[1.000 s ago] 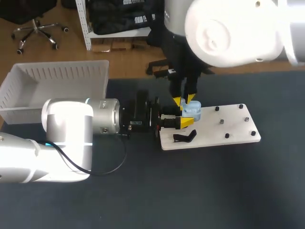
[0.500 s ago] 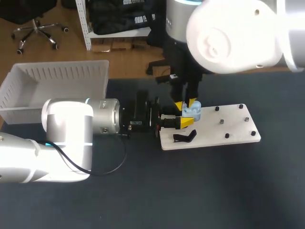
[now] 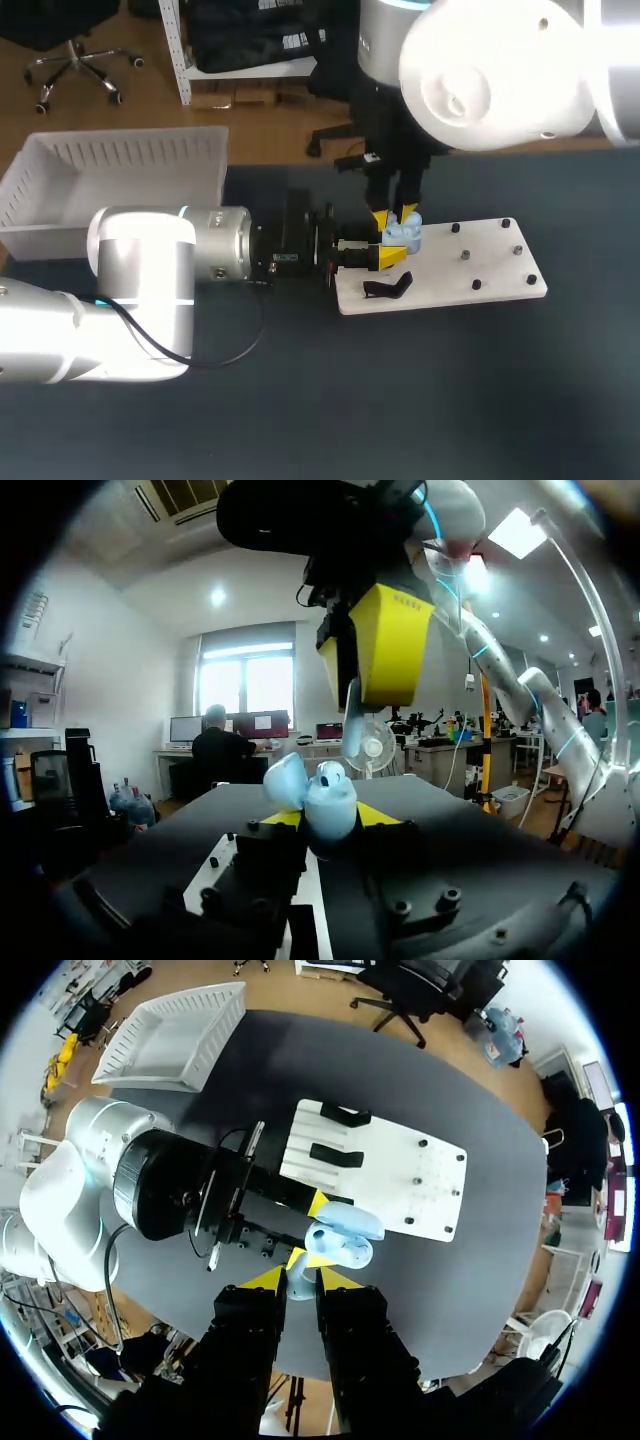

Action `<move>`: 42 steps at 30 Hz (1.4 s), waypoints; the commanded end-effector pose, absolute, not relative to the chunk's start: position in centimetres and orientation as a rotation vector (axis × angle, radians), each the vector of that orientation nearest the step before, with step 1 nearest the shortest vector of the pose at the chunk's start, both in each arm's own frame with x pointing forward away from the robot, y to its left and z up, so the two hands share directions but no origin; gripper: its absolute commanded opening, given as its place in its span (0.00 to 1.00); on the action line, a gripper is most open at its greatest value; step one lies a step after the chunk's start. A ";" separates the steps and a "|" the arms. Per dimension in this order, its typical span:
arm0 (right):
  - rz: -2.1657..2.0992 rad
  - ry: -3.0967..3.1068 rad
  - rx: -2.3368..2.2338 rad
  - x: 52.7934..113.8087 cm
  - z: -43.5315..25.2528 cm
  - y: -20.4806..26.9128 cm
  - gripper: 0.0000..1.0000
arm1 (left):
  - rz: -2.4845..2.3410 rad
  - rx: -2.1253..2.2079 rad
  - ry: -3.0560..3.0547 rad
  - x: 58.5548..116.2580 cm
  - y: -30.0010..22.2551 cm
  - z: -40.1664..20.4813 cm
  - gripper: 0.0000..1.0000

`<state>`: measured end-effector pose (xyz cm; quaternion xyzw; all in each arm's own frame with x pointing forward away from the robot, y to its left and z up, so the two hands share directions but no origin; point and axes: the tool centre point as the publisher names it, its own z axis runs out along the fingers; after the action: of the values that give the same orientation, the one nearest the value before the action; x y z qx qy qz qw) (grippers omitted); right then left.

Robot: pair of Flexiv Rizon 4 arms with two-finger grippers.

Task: Pick up each earbud case from the left stands, insert the matching earbuds, close the lid, and place the case in the box.

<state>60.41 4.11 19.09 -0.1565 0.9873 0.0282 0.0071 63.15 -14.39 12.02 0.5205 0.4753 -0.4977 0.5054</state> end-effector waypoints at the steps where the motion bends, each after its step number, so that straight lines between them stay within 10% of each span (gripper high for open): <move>1: 0.092 3.092 -0.490 60.7 18.7 3.9 0.00 | -1.201 1.255 1.146 63.2 -14.4 12.0 0.00; 42: 0.129 3.068 -0.517 61.2 17.6 3.4 0.00 | -1.201 1.255 1.146 63.2 -14.4 12.0 0.00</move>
<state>61.31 3.41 17.65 -0.1665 0.9851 0.0417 0.0120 63.15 -14.39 12.02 0.5205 0.4753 -0.4977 0.5054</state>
